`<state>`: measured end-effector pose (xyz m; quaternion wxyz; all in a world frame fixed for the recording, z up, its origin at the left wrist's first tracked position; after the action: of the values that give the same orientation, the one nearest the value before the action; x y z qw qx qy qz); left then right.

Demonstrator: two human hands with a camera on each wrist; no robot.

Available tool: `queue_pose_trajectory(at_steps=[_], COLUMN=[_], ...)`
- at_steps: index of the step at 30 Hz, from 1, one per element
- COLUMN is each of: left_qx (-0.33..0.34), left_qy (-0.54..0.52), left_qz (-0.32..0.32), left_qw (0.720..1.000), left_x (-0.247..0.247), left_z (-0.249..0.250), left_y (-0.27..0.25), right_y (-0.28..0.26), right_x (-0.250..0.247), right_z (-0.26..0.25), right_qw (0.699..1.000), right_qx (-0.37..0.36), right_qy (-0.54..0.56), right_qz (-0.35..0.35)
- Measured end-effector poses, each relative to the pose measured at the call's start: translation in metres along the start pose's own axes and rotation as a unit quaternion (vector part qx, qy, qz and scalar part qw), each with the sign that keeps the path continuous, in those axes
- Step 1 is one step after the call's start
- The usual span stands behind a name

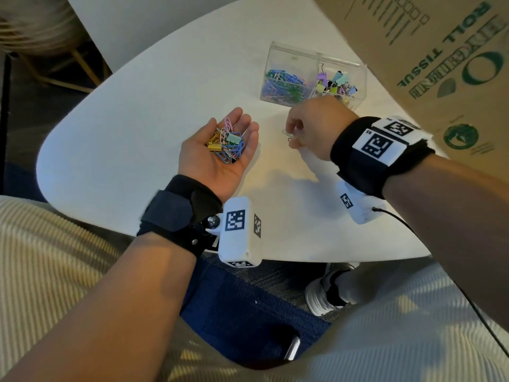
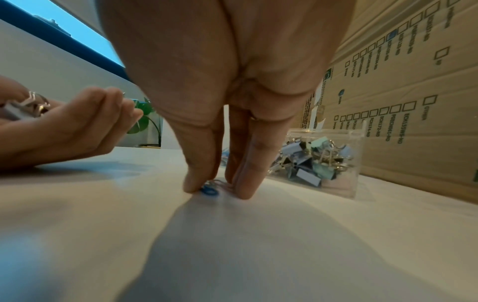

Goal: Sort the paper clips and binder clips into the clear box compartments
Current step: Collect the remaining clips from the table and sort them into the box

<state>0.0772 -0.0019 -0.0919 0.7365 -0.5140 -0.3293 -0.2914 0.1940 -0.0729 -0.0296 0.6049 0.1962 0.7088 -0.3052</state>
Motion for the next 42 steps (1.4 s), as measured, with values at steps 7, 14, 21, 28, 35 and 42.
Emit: queue_pose_trajectory(at_steps=[7, 14, 21, 28, 35, 42], left_qx=[0.000, 0.000, 0.018, 0.047, 0.018, 0.007], left_qy=[-0.001, -0.011, -0.034, -0.057, -0.035, -0.013], left_qz=[0.001, 0.004, -0.008, -0.025, -0.007, -0.017], left_qw=[1.000, 1.000, 0.999, 0.997, 0.999, 1.000], left_x=[-0.002, -0.003, 0.014, 0.024, 0.011, 0.012], left_z=[0.000, 0.001, 0.019, 0.036, 0.012, 0.005], left_y=[-0.001, 0.002, 0.012, 0.017, 0.018, 0.020], right_y=[0.000, 0.009, 0.016, 0.010, 0.032, 0.005], right_x=[0.003, 0.002, 0.004, -0.083, -0.081, -0.051], right_z=[-0.003, -0.006, -0.003, 0.011, 0.011, -0.002], right_qw=[0.999, 0.999, 0.997, 0.929, 0.976, 0.994], right_qx=[-0.001, 0.023, 0.075, 0.116, 0.113, 0.053], right_qy=[-0.044, -0.025, 0.021, 0.262, 0.124, 0.053], right_qz=[0.003, 0.011, 0.021, 0.235, 0.142, 0.083])
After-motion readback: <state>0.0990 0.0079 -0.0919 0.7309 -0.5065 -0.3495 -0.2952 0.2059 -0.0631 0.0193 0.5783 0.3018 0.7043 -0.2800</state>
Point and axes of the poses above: each hand's wrist, its own y-axis towards the middle knuckle, its own x-axis out of the palm, z = x × y, the point moved 10 cm from there along y, towards the middle knuckle, and after that the axes turned 7 degrees about z, right-handed, at the moved point
